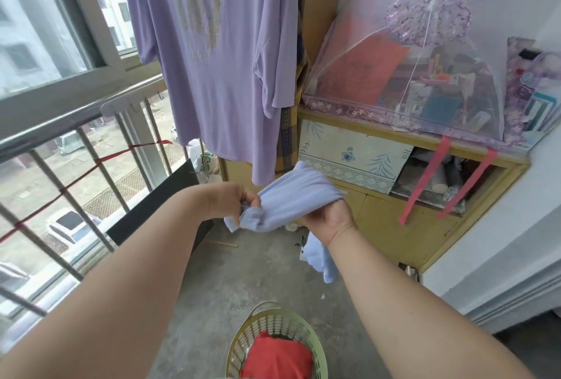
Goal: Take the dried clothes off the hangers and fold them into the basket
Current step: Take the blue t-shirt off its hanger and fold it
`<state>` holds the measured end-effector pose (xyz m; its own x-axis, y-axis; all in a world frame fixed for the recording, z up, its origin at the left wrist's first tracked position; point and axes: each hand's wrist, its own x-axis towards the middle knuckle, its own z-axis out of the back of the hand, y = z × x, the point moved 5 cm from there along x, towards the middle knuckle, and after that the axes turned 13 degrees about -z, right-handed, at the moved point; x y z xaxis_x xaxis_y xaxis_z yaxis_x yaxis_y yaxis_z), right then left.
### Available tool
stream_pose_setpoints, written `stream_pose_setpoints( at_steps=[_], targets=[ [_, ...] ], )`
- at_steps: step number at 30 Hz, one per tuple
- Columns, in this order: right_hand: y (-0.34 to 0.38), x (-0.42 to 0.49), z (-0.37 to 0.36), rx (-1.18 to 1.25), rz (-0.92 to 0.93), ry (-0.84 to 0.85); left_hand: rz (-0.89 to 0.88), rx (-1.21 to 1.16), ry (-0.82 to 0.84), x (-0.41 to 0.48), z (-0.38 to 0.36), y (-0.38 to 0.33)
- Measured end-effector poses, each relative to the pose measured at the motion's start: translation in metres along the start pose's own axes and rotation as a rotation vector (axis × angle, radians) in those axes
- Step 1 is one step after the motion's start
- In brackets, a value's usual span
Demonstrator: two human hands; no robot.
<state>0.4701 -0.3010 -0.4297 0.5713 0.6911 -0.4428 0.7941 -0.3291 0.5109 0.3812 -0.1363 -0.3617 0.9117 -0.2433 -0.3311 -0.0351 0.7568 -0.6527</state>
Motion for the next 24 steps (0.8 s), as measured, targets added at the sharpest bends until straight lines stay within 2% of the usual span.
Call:
stream_pose_setpoints(
  at_steps=[3,5,8,11,12,13,15,16,17,19,21,23,24],
  targets=[
    [-0.002,-0.001,-0.002,-0.13,0.052,-0.043,0.135,0.239,0.277,-0.006,-0.025,0.008],
    [-0.005,-0.005,-0.005,-0.231,0.061,-0.04,0.206,0.291,0.381,-0.01,-0.036,0.013],
    [-0.005,0.0,-0.001,-0.514,0.089,-0.122,0.232,0.29,0.338,-0.005,-0.032,0.013],
    [-0.005,0.0,-0.003,-0.743,0.064,-0.268,0.236,0.416,0.322,0.005,-0.019,0.011],
    [-0.005,0.0,-0.005,-0.775,0.02,-0.306,0.222,0.444,0.228,0.009,-0.011,0.009],
    [-0.007,0.0,-0.004,-0.788,-0.035,-0.338,0.19,0.428,0.055,0.014,0.0,0.007],
    [-0.006,-0.008,0.001,-0.789,-0.059,-0.412,0.137,0.178,-0.401,0.016,0.022,0.01],
    [-0.006,-0.009,0.004,-0.792,-0.08,-0.431,0.142,0.011,-0.554,0.013,0.028,0.011],
    [-0.005,-0.011,0.001,-0.873,-0.076,-0.457,0.159,-0.145,-0.605,0.011,0.029,0.015],
    [-0.001,-0.016,-0.008,-0.978,-0.066,-0.493,0.154,-0.458,-0.526,0.013,0.014,0.016],
    [-0.001,-0.019,-0.012,-1.054,-0.134,-0.497,0.05,-0.805,-0.481,0.017,-0.002,0.016],
    [0.001,-0.025,-0.021,-1.171,-0.153,-0.455,-0.008,-1.007,-0.515,0.019,-0.008,0.014],
    [0.003,-0.026,-0.021,-1.258,-0.074,-0.451,-0.006,-1.049,-0.522,0.018,-0.011,0.013]
  ],
)
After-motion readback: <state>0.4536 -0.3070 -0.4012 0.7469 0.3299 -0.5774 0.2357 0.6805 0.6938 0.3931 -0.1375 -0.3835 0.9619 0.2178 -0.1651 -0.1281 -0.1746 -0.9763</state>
